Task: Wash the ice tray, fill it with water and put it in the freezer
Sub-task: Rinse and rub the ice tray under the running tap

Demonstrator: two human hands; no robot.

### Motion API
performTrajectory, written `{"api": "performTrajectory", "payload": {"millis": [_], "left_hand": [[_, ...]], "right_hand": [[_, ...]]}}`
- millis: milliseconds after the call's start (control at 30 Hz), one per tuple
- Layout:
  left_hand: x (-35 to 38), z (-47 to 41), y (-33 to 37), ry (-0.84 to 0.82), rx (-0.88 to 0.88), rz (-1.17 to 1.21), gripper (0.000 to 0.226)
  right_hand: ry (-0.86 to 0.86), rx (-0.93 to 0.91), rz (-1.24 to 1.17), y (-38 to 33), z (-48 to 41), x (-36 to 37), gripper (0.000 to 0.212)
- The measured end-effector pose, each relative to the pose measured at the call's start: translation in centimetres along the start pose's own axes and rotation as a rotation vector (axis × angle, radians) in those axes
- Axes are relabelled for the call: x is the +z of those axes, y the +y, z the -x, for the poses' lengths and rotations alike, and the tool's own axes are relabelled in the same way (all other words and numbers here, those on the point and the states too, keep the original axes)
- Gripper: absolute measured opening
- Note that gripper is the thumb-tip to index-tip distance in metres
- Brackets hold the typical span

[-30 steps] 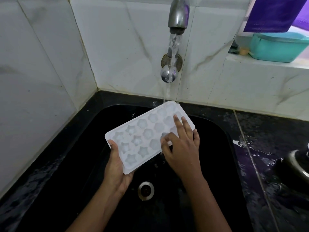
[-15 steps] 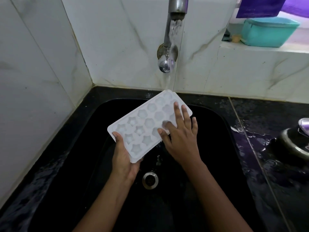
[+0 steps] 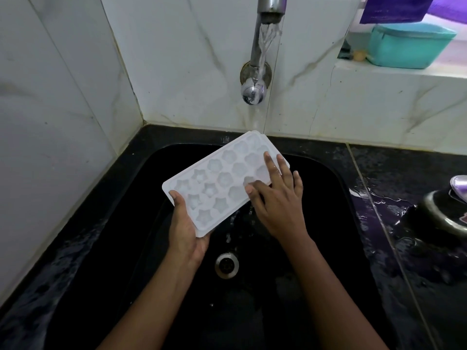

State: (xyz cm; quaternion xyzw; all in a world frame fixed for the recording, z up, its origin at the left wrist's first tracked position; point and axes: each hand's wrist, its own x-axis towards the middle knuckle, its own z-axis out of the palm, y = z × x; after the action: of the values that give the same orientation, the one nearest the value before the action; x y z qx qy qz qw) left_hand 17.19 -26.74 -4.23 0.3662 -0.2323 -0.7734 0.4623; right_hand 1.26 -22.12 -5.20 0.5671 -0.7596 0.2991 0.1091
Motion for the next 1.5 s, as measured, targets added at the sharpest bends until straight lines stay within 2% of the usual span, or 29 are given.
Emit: {"api": "performTrajectory", "payload": {"millis": [67,133,233,300,400,533,700,867,967,1067,1200,1367,1500], "left_hand": [[0.1,0.2,-0.3,-0.013,-0.018,-0.002,0.077],[0.3,0.3,-0.4,-0.02,-0.035,0.007,0.079],[-0.1,-0.1,-0.2,-0.021,-0.013,0.017,0.07],[-0.1,-0.2,-0.2,-0.028,-0.003,0.005,0.067],[-0.1,-0.1,-0.6,-0.035,-0.016,-0.011,0.074],[-0.4,-0.3,-0.5,-0.024,-0.015,0.014,0.081],[-0.2,-0.3,-0.7,-0.026,-0.027,-0.015,0.075],[-0.3,-0.4,-0.3,-0.025,-0.003,-0.006,0.067],[-0.1,-0.3,-0.5,-0.047,0.006,-0.029,0.061],[-0.1,-0.2,-0.8,-0.045,-0.013,-0.022,0.065],[-0.4,-0.4,-0.3,-0.027,0.025,-0.021,0.062],[-0.3,-0.4,-1.2,-0.061,-0.012,-0.046,0.068],[-0.5,-0.5,-0.8,-0.054,0.009,-0.011,0.063]], "right_hand": [[0.036,0.033,0.029,-0.4,0.2,0.2,0.044],[0.002,0.029,0.018,-0.9,0.4,0.5,0.047],[-0.052,-0.025,-0.003,-0.2,0.3,0.4,0.049],[-0.025,-0.004,-0.005,0.2,0.2,0.2,0.05],[0.011,0.045,0.002,-0.7,0.4,0.4,0.048],[-0.063,0.016,-0.014,-0.5,0.4,0.2,0.052],[-0.041,0.08,-0.013,-0.7,0.4,0.1,0.055],[-0.093,-0.005,-0.056,-0.2,0.2,0.0,0.051],[-0.068,0.05,-0.042,0.3,0.2,-0.4,0.053],[-0.081,0.063,-0.022,-0.7,0.5,0.1,0.056],[-0.182,0.016,-0.064,-0.2,0.1,-0.3,0.059],[-0.119,0.086,-0.043,-0.2,0.4,-0.4,0.062],[-0.17,0.004,-0.068,-0.1,0.3,-0.2,0.059]]}}
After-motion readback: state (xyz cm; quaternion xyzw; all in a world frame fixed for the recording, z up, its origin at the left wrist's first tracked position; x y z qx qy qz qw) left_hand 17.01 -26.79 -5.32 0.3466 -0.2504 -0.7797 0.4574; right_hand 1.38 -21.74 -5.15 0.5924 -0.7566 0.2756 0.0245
